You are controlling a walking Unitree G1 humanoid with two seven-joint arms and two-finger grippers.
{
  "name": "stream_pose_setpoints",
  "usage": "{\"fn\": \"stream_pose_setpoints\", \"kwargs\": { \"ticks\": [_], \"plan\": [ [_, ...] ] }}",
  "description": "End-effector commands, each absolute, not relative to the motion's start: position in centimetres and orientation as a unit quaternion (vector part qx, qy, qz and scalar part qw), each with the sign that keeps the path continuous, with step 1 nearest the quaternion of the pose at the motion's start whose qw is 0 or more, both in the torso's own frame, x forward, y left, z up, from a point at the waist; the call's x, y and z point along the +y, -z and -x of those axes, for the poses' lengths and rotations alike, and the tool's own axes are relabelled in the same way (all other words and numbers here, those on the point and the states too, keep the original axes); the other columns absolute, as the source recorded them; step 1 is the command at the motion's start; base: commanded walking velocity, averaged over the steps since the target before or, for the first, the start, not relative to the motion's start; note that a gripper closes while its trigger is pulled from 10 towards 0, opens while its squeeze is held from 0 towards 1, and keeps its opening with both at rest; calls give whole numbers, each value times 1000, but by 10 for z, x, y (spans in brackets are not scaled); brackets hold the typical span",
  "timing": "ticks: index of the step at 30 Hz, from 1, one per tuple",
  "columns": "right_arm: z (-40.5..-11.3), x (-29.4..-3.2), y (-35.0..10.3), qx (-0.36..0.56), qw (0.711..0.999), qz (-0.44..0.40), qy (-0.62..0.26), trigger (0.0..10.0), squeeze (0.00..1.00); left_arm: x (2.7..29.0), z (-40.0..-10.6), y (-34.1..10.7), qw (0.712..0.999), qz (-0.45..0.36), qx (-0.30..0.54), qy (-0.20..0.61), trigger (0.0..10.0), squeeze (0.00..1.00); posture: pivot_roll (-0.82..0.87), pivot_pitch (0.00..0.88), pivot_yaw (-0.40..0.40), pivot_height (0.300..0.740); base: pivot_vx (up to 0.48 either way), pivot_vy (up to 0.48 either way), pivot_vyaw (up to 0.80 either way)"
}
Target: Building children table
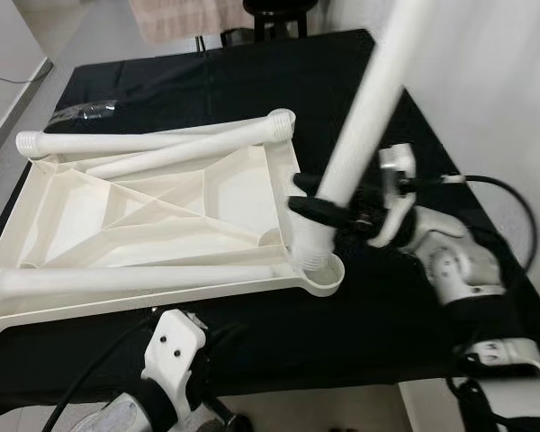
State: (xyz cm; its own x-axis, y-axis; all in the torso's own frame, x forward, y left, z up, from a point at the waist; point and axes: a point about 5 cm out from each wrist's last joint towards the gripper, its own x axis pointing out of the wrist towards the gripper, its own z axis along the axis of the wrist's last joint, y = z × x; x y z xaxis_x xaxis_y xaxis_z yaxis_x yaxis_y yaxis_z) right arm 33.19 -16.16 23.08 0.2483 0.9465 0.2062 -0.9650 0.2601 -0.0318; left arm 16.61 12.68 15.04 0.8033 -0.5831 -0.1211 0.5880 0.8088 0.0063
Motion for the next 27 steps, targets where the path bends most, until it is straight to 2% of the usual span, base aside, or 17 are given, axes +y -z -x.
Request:
{"fn": "stream_pose_setpoints", "kwargs": {
  "ticks": [1, 8, 15, 22, 23, 24, 25, 27],
  "plan": [
    [-330, -165, -209, -46, 796, -51, -601, 10000, 0, 128, -163, -151, 948, -32, 65, 310, 10000, 0, 91, 318, 73, 740, 0, 0, 0],
    [-326, -167, -207, -39, 783, -22, -620, 10000, 0, 129, -163, -153, 948, -37, 65, 310, 10000, 0, 95, 319, 79, 740, 0, 0, 0],
    [-320, -151, -198, -1, 763, 49, -644, 10000, 0, 131, -168, -156, 952, -47, 59, 298, 10000, 0, 94, 309, 75, 740, 0, 0, 0],
    [-318, -147, -199, 0, 755, 52, -654, 10000, 0, 133, -172, -158, 955, -49, 52, 288, 10000, 0, 94, 307, 72, 740, 0, 0, 0],
    [-313, -145, -206, -5, 738, 56, -673, 10000, 0, 133, -174, -158, 957, -50, 49, 282, 10000, 0, 79, 299, 64, 740, 0, 0, 0],
    [-313, -145, -206, -5, 738, 56, -673, 10000, 0, 133, -174, -158, 957, -50, 49, 282, 10000, 0, 79, 299, 64, 740, 0, 0, 0],
    [-309, -143, -214, -10, 722, 63, -689, 10000, 0, 134, -177, -158, 959, -51, 45, 274, 10000, 0, 73, 298, 63, 740, 0, 0, 0],
    [-308, -144, -216, -11, 720, 65, -691, 10000, 0, 134, -178, -158, 960, -51, 43, 271, 10000, 0, 72, 297, 62, 740, 0, 0, 0]
  ]
}}
